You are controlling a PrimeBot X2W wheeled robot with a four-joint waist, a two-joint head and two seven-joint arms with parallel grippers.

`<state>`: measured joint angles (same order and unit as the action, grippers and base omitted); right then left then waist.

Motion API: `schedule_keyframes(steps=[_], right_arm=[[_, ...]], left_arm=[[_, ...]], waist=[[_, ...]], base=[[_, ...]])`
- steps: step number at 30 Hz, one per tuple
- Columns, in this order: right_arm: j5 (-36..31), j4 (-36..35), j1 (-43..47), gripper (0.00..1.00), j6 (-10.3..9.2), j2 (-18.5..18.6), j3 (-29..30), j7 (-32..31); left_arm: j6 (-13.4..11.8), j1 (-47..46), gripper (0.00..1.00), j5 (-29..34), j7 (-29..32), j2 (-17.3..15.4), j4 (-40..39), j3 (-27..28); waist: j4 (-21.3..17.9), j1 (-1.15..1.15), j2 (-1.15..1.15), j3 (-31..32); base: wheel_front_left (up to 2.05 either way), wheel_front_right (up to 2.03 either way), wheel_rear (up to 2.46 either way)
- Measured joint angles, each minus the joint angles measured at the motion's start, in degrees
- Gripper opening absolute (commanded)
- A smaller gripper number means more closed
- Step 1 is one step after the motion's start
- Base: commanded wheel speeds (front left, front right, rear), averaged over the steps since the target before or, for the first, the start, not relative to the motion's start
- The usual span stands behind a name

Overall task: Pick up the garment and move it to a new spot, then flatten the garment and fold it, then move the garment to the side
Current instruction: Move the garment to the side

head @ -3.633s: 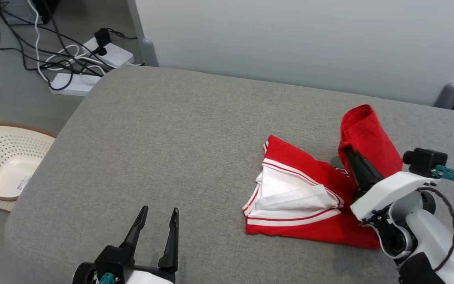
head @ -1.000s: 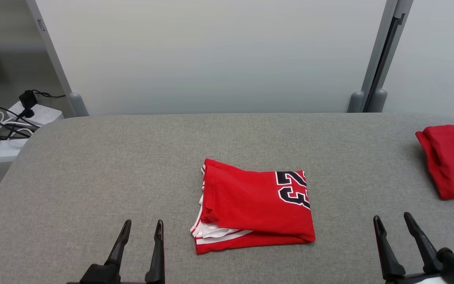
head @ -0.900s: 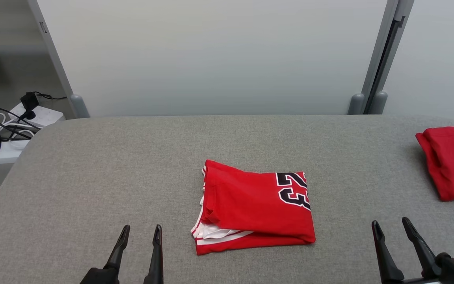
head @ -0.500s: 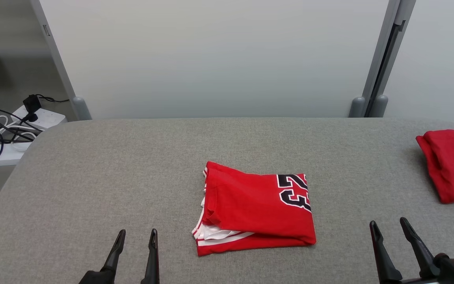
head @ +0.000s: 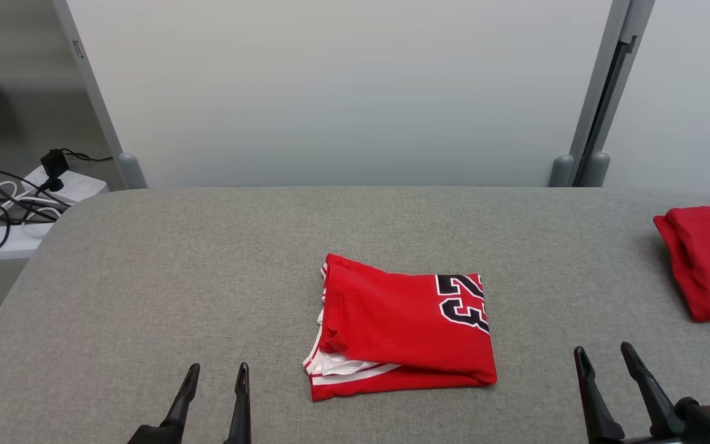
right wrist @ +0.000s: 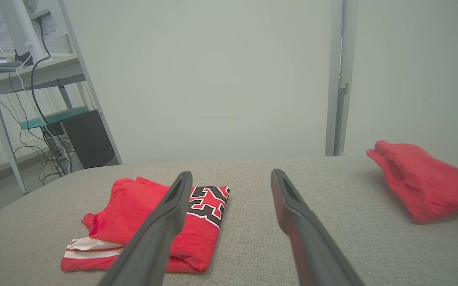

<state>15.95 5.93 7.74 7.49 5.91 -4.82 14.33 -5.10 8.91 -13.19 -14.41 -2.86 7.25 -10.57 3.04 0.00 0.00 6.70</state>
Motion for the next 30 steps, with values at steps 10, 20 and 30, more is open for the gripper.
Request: schedule_keyframes(steps=[10,20,30], right_arm=[[12.13,5.92,-1.36,1.00,0.00,-0.97,-1.04,0.00],[35.31,25.13,-14.01,1.00,-0.01,3.55,-8.86,-0.01],[53.22,32.39,-22.89,1.00,-0.01,7.26,-13.24,-8.76]], left_arm=[[0.52,-0.05,1.00,0.01,0.00,-0.03,0.25,-0.75],[0.58,-1.76,1.00,0.42,0.00,-0.02,0.75,-3.50],[0.57,-4.03,1.00,0.42,0.00,-0.04,0.62,-5.91]], waist=[[1.86,0.00,0.00,-0.69],[5.26,0.00,0.00,-2.42],[9.80,0.00,0.00,-5.99]], base=[[0.00,0.00,0.00],[0.00,0.00,0.00],[0.00,0.00,0.00]])
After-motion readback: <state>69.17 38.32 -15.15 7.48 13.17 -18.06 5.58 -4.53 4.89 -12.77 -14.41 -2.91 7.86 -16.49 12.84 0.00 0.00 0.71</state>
